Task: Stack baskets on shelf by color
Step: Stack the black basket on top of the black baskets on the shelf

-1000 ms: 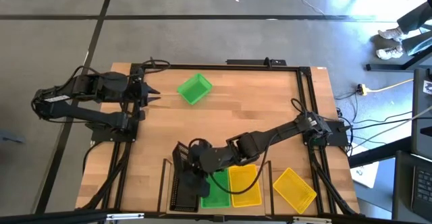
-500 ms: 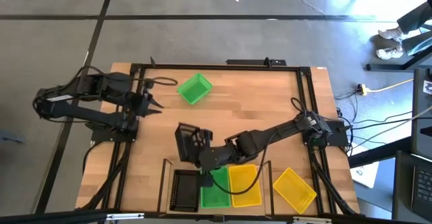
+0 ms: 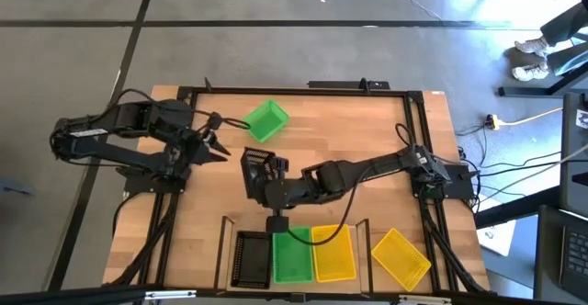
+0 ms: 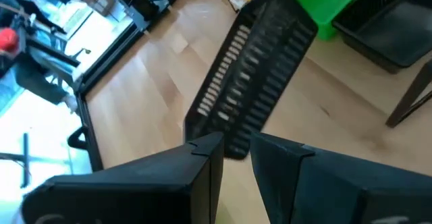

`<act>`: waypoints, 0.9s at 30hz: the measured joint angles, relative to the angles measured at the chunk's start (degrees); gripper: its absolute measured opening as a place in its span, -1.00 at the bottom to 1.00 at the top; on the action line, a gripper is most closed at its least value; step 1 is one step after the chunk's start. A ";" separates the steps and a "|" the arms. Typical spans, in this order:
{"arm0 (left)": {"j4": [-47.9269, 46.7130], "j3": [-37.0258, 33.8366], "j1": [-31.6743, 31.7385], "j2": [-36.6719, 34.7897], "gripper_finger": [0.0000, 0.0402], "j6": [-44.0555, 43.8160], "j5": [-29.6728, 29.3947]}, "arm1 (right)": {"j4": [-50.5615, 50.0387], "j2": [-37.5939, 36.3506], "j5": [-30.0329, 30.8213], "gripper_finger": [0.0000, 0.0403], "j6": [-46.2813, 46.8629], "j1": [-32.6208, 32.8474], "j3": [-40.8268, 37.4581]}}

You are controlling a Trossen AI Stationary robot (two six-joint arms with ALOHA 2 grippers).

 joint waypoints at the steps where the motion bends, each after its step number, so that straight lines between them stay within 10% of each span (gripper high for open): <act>1: 0.43 -0.01 0.00 0.56 -0.66 0.75 0.00 | -0.70 0.01 -0.56 -0.99 -0.92 -0.30 -0.02; 27: 8.46 0.03 0.02 16.46 -0.66 8.29 -4.72 | -11.36 0.01 -0.59 -0.99 -22.68 -4.00 -0.28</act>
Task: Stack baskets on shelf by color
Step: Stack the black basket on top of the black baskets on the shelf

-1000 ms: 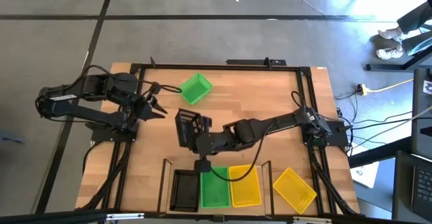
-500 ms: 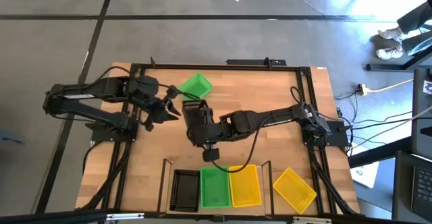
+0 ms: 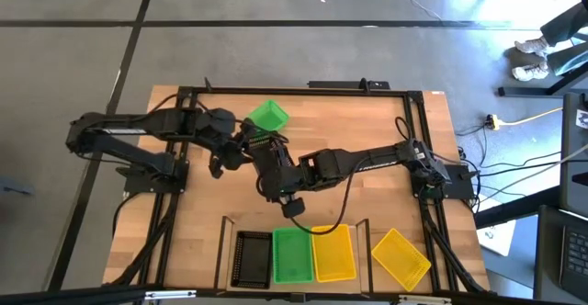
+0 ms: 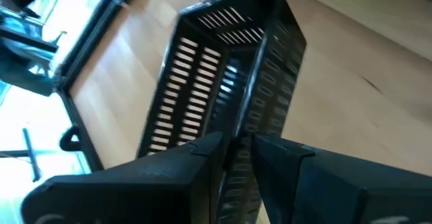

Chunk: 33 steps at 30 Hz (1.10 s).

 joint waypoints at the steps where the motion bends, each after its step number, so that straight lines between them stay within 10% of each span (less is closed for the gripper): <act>1: 0.02 0.00 0.00 0.39 -0.66 0.03 0.02 | 0.00 0.00 -0.07 -0.99 -0.09 0.00 0.00; 33: -6.72 0.02 -3.80 1.97 -1.00 -3.38 -1.79 | 1.61 0.00 -1.83 -0.89 6.23 -0.96 -0.09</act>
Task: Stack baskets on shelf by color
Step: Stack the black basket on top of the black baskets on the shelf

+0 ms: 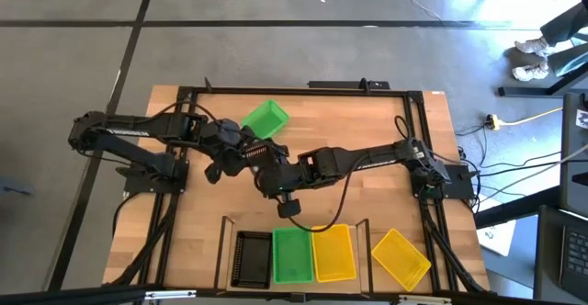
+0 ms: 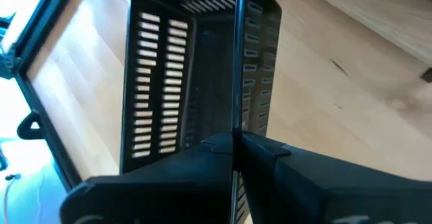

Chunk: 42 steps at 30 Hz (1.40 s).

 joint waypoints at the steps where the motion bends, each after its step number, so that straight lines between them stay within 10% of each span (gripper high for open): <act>1: -0.35 0.00 0.00 0.00 -1.00 0.00 0.14 | 0.71 0.00 0.00 -0.89 -0.29 0.02 0.00; 30: -0.39 0.00 0.00 0.02 -1.00 0.07 2.47 | 1.91 0.00 -3.29 -0.97 -3.80 -0.21 0.09; 42: -0.44 -0.07 0.01 0.04 -1.00 -1.43 5.09 | 2.00 -0.13 -3.19 -0.51 -3.64 -0.42 0.09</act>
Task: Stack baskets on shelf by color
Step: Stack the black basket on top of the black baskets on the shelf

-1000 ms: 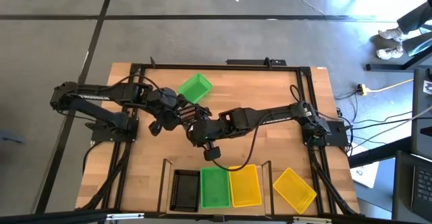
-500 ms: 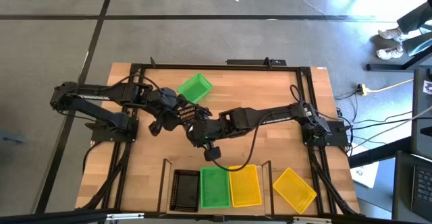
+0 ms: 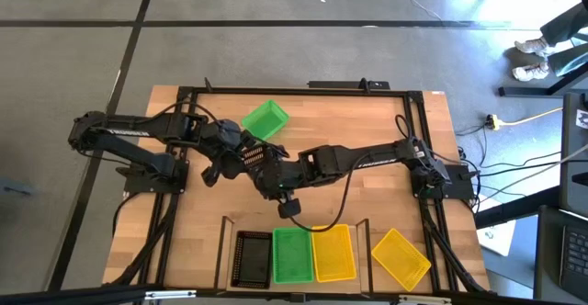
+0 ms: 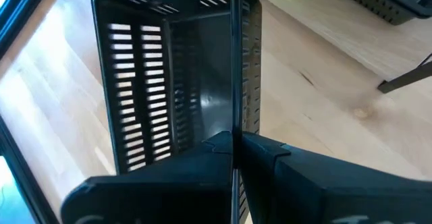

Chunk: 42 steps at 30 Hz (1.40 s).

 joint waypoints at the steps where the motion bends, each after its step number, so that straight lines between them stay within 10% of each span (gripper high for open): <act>1: -0.01 0.00 0.01 0.00 -1.00 -0.03 -0.03 | 0.05 0.00 0.02 -0.48 -0.68 0.00 0.02; 42: -0.93 0.00 -8.17 -4.31 -1.00 1.25 -2.65 | 8.85 -6.51 2.10 -0.42 -1.71 5.44 5.51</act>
